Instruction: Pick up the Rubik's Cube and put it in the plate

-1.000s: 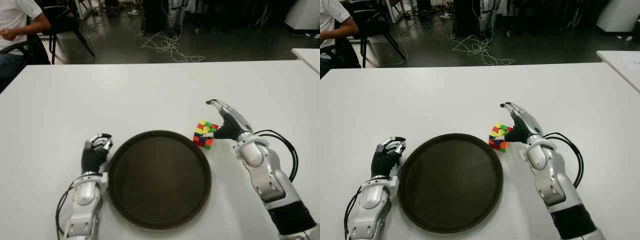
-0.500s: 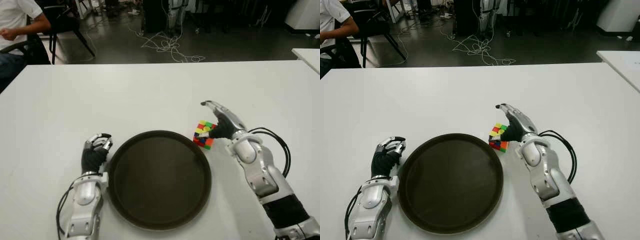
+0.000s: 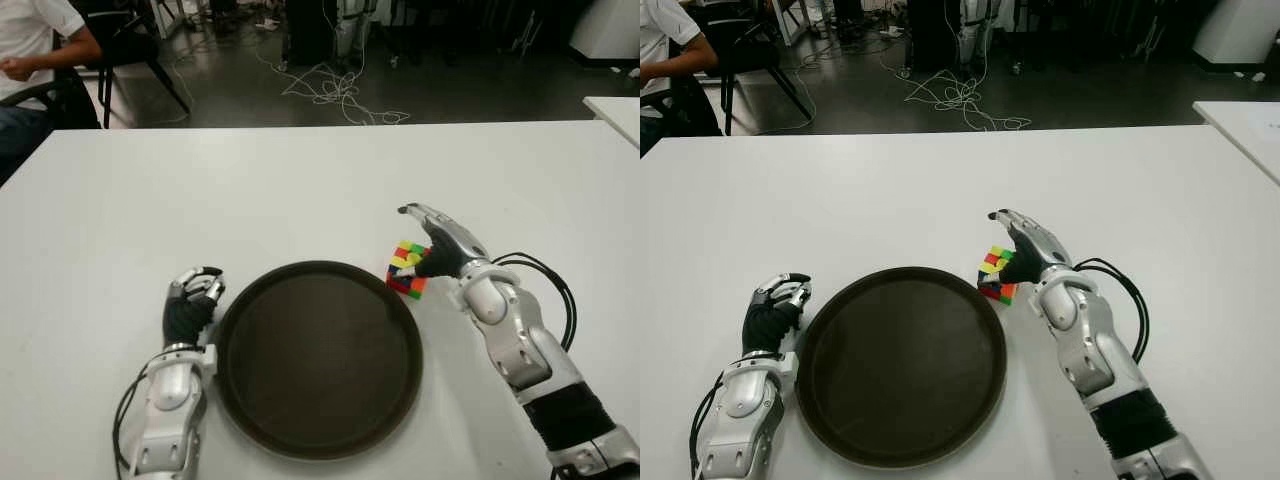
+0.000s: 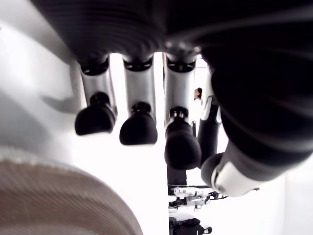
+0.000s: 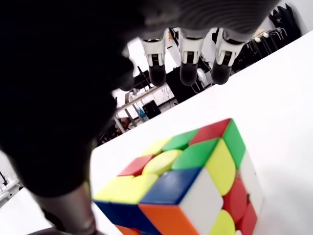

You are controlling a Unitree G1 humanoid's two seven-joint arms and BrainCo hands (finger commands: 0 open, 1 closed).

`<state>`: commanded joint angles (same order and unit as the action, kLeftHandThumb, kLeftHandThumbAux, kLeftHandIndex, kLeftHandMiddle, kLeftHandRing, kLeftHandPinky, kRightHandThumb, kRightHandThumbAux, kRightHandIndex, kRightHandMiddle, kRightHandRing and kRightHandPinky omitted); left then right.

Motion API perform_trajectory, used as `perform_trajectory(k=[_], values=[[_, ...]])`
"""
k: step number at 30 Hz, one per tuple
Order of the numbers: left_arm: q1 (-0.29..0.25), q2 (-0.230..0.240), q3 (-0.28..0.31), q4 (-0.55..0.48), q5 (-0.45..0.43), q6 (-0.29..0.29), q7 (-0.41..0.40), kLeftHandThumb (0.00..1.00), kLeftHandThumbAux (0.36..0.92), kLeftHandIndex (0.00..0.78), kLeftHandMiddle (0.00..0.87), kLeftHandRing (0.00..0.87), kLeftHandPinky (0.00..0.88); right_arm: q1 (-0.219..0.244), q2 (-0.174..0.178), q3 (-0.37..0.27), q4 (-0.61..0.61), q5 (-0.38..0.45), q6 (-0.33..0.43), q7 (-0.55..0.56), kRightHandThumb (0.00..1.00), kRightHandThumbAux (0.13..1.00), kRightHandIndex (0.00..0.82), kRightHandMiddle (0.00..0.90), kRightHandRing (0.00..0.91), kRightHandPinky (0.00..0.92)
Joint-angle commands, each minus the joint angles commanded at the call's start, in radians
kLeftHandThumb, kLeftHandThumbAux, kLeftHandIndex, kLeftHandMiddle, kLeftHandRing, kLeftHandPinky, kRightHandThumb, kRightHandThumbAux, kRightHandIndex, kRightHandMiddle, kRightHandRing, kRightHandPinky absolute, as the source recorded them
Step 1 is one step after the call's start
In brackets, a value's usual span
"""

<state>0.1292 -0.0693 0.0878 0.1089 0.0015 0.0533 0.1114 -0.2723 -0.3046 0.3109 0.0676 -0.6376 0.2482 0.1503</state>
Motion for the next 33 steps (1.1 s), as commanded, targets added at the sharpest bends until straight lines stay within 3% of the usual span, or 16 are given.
perform_trajectory(k=[16,33], values=[[-0.001,0.002,0.004,0.006,-0.010,-0.005,-0.009,0.710,0.705,0.444,0.805,0.819,0.809,0.004,-0.006,0.013,0.021,-0.022,-0.036,-0.036,0.000,0.887,0.040,0.086,0.093,0.099],[0.004,0.015,-0.002,0.006,-0.006,-0.018,-0.028,0.709,0.705,0.444,0.799,0.810,0.798,0.005,-0.001,0.015,0.006,-0.032,0.023,-0.003,0.000,0.844,0.022,0.061,0.065,0.065]])
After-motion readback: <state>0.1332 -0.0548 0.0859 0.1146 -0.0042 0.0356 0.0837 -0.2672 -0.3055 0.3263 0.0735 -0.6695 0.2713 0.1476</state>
